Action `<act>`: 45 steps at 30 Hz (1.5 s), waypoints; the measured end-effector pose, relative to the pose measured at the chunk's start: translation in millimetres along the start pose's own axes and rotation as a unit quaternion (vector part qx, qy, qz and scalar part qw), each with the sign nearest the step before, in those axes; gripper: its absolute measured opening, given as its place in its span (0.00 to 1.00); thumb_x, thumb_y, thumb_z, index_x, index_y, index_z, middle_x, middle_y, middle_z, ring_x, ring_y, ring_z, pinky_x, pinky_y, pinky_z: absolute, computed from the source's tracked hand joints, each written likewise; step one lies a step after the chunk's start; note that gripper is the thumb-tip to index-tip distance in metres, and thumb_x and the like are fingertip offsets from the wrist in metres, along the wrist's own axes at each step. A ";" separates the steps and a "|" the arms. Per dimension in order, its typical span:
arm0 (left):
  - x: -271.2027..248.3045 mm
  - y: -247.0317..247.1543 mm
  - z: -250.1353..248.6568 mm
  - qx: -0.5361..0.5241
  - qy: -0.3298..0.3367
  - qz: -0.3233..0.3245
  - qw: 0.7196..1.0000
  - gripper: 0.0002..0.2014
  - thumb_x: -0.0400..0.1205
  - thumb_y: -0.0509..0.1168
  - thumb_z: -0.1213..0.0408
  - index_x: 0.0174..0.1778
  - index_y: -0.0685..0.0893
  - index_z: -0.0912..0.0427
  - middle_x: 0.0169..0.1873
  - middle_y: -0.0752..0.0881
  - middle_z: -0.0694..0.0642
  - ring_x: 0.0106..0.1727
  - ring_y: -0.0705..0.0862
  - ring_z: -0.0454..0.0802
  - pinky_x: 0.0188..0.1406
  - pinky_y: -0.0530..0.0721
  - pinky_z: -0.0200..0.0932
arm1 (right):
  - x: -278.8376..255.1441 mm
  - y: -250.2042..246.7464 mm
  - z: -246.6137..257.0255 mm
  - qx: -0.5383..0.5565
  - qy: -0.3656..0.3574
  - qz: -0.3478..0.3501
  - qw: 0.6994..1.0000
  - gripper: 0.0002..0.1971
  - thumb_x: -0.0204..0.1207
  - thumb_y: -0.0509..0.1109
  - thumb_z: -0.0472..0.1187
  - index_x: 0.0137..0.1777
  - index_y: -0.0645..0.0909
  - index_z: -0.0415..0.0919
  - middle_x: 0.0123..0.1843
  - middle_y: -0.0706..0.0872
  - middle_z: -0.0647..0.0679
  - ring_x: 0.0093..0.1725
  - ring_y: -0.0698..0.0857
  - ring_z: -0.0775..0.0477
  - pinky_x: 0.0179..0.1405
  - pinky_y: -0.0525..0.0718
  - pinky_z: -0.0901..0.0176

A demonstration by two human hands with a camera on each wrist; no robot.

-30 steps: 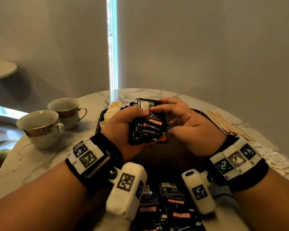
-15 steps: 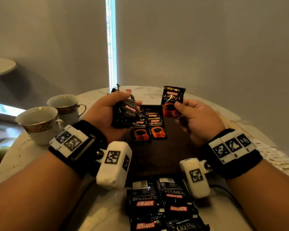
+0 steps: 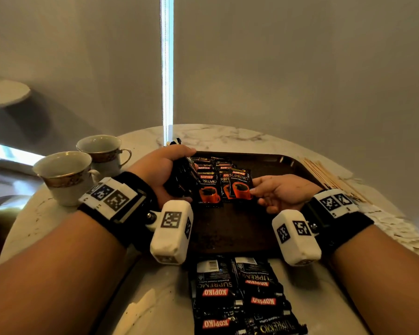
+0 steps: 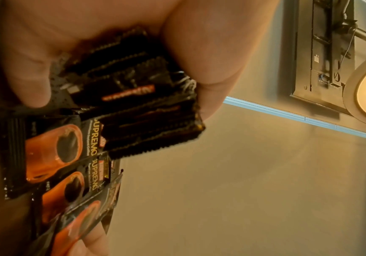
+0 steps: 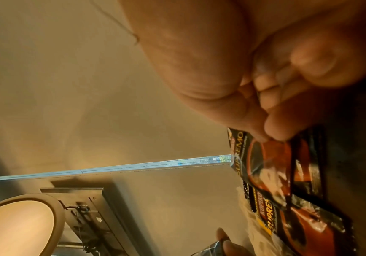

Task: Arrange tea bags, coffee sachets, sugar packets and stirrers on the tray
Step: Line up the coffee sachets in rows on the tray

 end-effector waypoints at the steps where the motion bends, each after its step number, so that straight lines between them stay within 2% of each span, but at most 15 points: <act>1: -0.3 0.4 -0.4 0.001 0.001 0.001 1.000 0.12 0.82 0.66 0.52 0.52 0.83 0.58 0.35 0.91 0.57 0.36 0.93 0.58 0.49 0.83 0.54 | -0.1 1.2 0.4 0.001 0.002 0.004 1.000 0.14 0.83 0.61 0.26 0.50 0.86 0.41 0.36 0.89 0.48 0.23 0.79 0.59 0.16 0.71 0.71; 3: -0.9 1.1 -1.0 0.004 0.006 0.002 1.000 0.12 0.83 0.65 0.53 0.52 0.82 0.58 0.35 0.91 0.57 0.35 0.93 0.58 0.50 0.83 0.55 | 1.8 1.8 0.2 0.010 0.011 0.006 1.000 0.13 0.83 0.61 0.25 0.51 0.85 0.39 0.39 0.89 0.46 0.23 0.80 0.58 0.16 0.72 0.71; 7: -0.9 0.6 -0.4 0.006 0.008 -0.002 1.000 0.12 0.83 0.66 0.53 0.55 0.81 0.58 0.35 0.91 0.57 0.36 0.93 0.58 0.52 0.84 0.55 | 8.1 0.2 -2.4 0.019 0.022 -0.009 1.000 0.17 0.82 0.62 0.25 0.68 0.80 0.33 0.48 0.86 0.42 0.26 0.83 0.57 0.17 0.76 0.68; 10: 0.4 0.4 0.4 0.006 0.005 0.002 1.000 0.14 0.82 0.66 0.53 0.57 0.82 0.58 0.38 0.92 0.58 0.39 0.93 0.59 0.52 0.84 0.55 | 8.1 0.3 -3.2 0.029 0.020 -0.025 0.999 0.14 0.82 0.63 0.25 0.65 0.79 0.34 0.42 0.88 0.43 0.27 0.85 0.56 0.18 0.78 0.68; 12: 0.4 0.8 0.5 0.002 0.005 0.000 1.000 0.14 0.81 0.66 0.53 0.56 0.82 0.59 0.39 0.91 0.58 0.39 0.93 0.59 0.49 0.86 0.54 | 5.6 2.1 -3.0 0.037 0.023 -0.028 0.999 0.14 0.81 0.64 0.25 0.65 0.79 0.34 0.41 0.89 0.42 0.28 0.86 0.54 0.19 0.79 0.68; 15: 0.0 2.3 1.7 -0.005 -0.001 0.002 1.000 0.12 0.82 0.66 0.54 0.52 0.82 0.59 0.36 0.91 0.58 0.36 0.92 0.57 0.38 0.89 0.50 | 4.2 2.3 -2.0 0.050 0.027 -0.032 0.998 0.19 0.81 0.64 0.24 0.71 0.76 0.32 0.51 0.88 0.36 0.31 0.90 0.50 0.20 0.83 0.66; 17: -0.9 3.1 2.2 -0.008 -0.001 0.000 1.000 0.11 0.82 0.66 0.54 0.51 0.82 0.59 0.36 0.91 0.58 0.35 0.92 0.57 0.35 0.90 0.50 | 3.6 2.7 -0.9 0.056 0.027 -0.032 0.998 0.20 0.82 0.64 0.24 0.73 0.75 0.32 0.54 0.87 0.33 0.32 0.91 0.48 0.22 0.85 0.64; 22: -2.7 3.0 2.4 0.002 -0.002 -0.002 1.000 0.14 0.82 0.66 0.52 0.54 0.83 0.59 0.44 0.92 0.60 0.40 0.92 0.59 0.46 0.86 0.52 | -1.0 4.0 -0.2 0.078 0.015 -0.040 0.996 0.18 0.81 0.66 0.26 0.70 0.76 0.30 0.49 0.88 0.31 0.34 0.92 0.43 0.25 0.89 0.60; 25: -4.3 3.4 1.7 -0.010 -0.007 -0.006 1.000 0.15 0.82 0.67 0.53 0.57 0.82 0.60 0.45 0.90 0.61 0.39 0.93 0.59 0.38 0.89 0.51 | -5.0 5.8 0.2 0.088 0.023 -0.033 0.995 0.14 0.82 0.67 0.30 0.67 0.78 0.28 0.47 0.88 0.32 0.35 0.92 0.43 0.28 0.90 0.60; 28: -6.8 6.0 0.8 -0.031 -0.002 -0.005 1.000 0.12 0.84 0.66 0.57 0.56 0.81 0.63 0.38 0.89 0.62 0.32 0.92 0.59 0.24 0.89 0.51 | -6.5 6.9 0.4 0.083 0.033 -0.024 0.996 0.14 0.83 0.67 0.35 0.65 0.80 0.28 0.45 0.90 0.33 0.37 0.92 0.44 0.31 0.91 0.61; 30: -7.1 7.7 0.9 -0.038 0.000 0.001 0.999 0.11 0.85 0.65 0.58 0.54 0.81 0.63 0.34 0.89 0.61 0.30 0.92 0.58 0.22 0.87 0.49 | -6.7 6.6 0.4 0.078 0.038 -0.022 0.996 0.15 0.83 0.68 0.36 0.66 0.81 0.29 0.47 0.90 0.33 0.38 0.92 0.43 0.31 0.91 0.60; 35: -6.7 8.9 1.9 -0.043 -0.002 0.007 0.999 0.12 0.85 0.65 0.58 0.57 0.81 0.65 0.34 0.91 0.63 0.30 0.92 0.59 0.22 0.87 0.49 | -5.7 4.8 0.0 0.052 0.039 -0.031 0.997 0.18 0.81 0.69 0.42 0.68 0.80 0.35 0.58 0.86 0.33 0.41 0.91 0.43 0.30 0.88 0.59; 41: -8.0 10.9 1.2 -0.055 0.001 0.008 0.998 0.12 0.85 0.65 0.59 0.55 0.81 0.65 0.35 0.89 0.63 0.29 0.91 0.58 0.21 0.87 0.49 | -8.6 3.8 1.9 0.034 0.047 -0.051 0.997 0.11 0.80 0.69 0.45 0.56 0.82 0.39 0.44 0.85 0.42 0.37 0.87 0.47 0.26 0.84 0.62; 45: -8.8 9.0 -1.0 -0.091 0.011 0.001 0.996 0.15 0.82 0.68 0.58 0.59 0.80 0.66 0.42 0.86 0.63 0.34 0.91 0.62 0.28 0.89 0.55 | -13.5 3.9 5.3 0.032 0.021 -0.076 0.996 0.09 0.80 0.69 0.45 0.55 0.81 0.41 0.39 0.82 0.45 0.33 0.82 0.50 0.26 0.79 0.62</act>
Point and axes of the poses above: each hand's wrist, its own x-axis towards the middle knuckle, its own y-axis out of the palm, z = x × y, the point moved 4 cm from there along x, towards the middle knuckle
